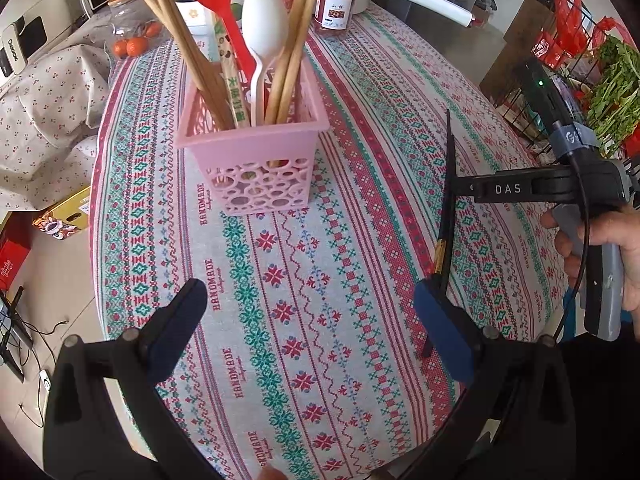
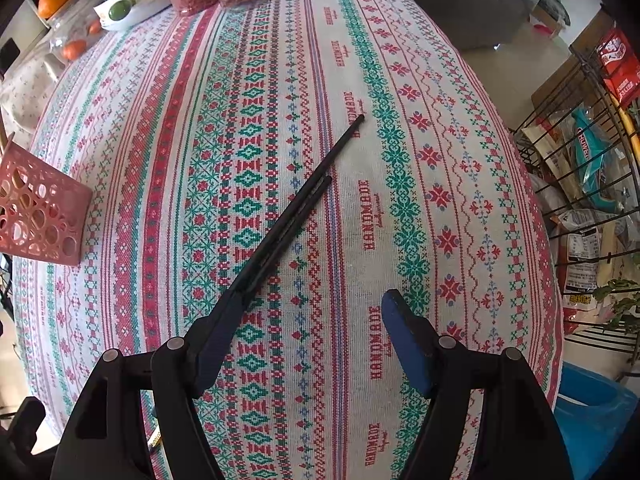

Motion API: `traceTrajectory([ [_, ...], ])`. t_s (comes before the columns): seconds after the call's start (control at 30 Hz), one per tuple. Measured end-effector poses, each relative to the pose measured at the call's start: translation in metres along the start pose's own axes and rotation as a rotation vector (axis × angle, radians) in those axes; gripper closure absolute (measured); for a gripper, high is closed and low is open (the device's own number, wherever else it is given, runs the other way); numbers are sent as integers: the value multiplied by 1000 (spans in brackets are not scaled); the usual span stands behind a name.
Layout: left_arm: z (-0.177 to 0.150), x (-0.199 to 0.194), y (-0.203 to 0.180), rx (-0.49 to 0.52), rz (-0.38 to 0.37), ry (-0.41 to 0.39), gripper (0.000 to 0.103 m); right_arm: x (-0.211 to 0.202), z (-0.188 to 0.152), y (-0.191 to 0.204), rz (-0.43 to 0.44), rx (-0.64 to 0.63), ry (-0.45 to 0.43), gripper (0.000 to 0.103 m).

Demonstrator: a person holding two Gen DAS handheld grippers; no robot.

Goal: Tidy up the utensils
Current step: 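Move both grippers to the black chopsticks on the cloth, then grasp a black chopstick with the left gripper while the right gripper grasps the other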

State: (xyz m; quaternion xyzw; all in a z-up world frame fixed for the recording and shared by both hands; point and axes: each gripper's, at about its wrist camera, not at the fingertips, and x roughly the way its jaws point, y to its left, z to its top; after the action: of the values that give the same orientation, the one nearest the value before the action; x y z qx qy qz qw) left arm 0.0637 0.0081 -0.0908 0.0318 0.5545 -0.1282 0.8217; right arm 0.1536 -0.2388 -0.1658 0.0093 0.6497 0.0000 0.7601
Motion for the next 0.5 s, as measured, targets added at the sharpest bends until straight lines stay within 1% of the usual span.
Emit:
traceTrajectory([
  [0.1, 1, 0, -1, 5, 0, -5, 1, 3, -3, 8, 31, 0, 22, 28],
  [0.2, 1, 0, -4, 10, 0, -10, 1, 4, -8, 21, -17, -37, 16, 28],
  [0.27, 0, -1, -5, 14, -2, -14, 1, 5, -11, 21, -8, -31, 16, 29],
  [0.33, 0, -2, -7, 16, -9, -24, 0, 2, -14, 17, -7, -29, 10, 38],
  [0.37, -1, -3, -9, 20, -17, -31, 1, 0, -15, 13, -7, -24, 8, 49],
  [0.4, -1, -3, -11, 27, -26, -38, 1, -1, -16, 9, -4, -22, 6, 62],
  [0.43, -1, -3, -13, 36, -31, -42, 1, -2, -16, 2, 2, -20, 6, 67],
  [0.47, -1, -4, -17, 49, -32, -49, 1, -2, -16, -4, 16, -14, 7, 77],
  [0.5, -1, -4, -21, 61, -32, -57, 0, -2, -16, -10, 46, -2, 14, 79],
])
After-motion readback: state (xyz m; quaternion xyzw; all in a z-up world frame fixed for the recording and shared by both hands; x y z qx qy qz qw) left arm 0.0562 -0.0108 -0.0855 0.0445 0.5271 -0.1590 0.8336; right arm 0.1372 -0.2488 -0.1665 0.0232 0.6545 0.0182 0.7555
